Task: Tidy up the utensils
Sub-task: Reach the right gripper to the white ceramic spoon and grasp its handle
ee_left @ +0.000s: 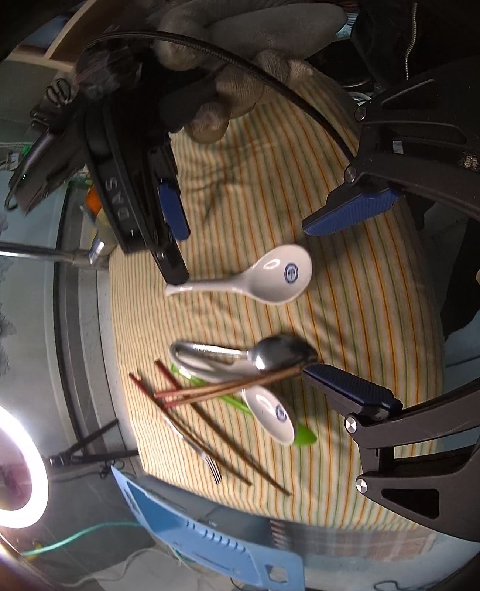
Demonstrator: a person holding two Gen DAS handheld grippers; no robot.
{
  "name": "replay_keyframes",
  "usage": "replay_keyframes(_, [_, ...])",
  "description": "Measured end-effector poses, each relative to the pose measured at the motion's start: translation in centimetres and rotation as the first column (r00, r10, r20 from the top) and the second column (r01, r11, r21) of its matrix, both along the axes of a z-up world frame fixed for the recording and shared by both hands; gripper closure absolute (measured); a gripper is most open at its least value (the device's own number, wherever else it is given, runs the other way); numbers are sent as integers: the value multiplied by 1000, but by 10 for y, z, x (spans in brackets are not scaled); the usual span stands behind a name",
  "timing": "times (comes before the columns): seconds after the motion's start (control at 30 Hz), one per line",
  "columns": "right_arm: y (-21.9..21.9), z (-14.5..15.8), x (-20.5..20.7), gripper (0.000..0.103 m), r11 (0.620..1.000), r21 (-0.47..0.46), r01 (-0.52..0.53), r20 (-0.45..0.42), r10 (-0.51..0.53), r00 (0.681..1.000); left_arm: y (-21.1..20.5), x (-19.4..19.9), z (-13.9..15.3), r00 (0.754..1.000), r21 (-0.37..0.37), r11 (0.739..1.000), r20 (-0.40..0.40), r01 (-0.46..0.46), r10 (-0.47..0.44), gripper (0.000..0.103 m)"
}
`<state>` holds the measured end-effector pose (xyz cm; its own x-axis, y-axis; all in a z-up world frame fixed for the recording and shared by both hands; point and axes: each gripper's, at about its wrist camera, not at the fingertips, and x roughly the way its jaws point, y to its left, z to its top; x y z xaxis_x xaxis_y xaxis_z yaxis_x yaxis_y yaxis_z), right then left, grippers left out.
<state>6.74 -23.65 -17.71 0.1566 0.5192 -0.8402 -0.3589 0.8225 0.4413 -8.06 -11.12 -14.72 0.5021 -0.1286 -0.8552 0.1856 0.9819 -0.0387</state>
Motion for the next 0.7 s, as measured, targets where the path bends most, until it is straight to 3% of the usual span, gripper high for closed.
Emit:
replay_keyframes(0.1, [-2, -8, 3, 52, 1000, 22, 20, -42, -19, 999, -2, 6, -8, 1000, 6, 1000, -9, 22, -22, 38])
replay_keyframes(0.3, [2, -18, 7, 58, 998, 52, 33, -84, -29, 996, -2, 13, -19, 999, -21, 999, -38, 34, -35, 41])
replay_keyframes(0.57, [16, -22, 12, 68, 998, 61, 20, -89, -14, 996, -1, 16, -26, 998, -59, 998, -58, 13, -16, 57])
replay_keyframes(0.7, [23, -24, 12, 75, 999, 49, 3, -84, 1, 996, -1, 18, -27, 998, -80, 997, -58, 9, -13, 60])
